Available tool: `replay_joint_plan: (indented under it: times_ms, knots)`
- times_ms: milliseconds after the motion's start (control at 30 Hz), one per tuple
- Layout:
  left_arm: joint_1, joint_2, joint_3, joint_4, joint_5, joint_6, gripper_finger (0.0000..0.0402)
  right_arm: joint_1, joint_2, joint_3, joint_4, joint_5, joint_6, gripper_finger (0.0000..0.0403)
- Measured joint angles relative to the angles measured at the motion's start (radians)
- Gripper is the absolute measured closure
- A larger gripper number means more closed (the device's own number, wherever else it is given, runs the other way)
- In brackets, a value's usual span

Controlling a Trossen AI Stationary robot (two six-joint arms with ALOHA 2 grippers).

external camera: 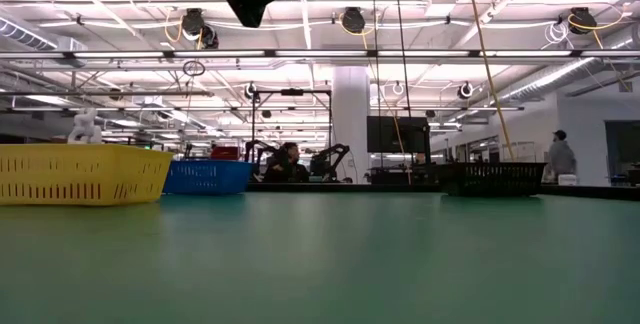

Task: Sort & place blocks by color
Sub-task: Put the red block into the yellow bin

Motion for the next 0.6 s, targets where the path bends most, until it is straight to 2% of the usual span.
replay_joint_plan:
  times_ms: [133, 333, 600]
  knots:
    - [0.001, 0.001, 0.0, 0.022, -0.004, 0.045, 0.0124, -0.001, 0.0, 0.0, -0.021, -0.001, -0.008, 0.0288]
    - [0.017, 0.001, 0.0, 0.078, 0.016, 0.101, 0.0194, 0.0, -0.001, 0.0, -0.021, 0.0, -0.097, 0.0279]
    - [0.047, 0.0, 0.0, 0.075, 0.083, 0.09, 0.0275, 0.0, -0.001, 0.0, -0.023, 0.006, -0.103, 0.0275]
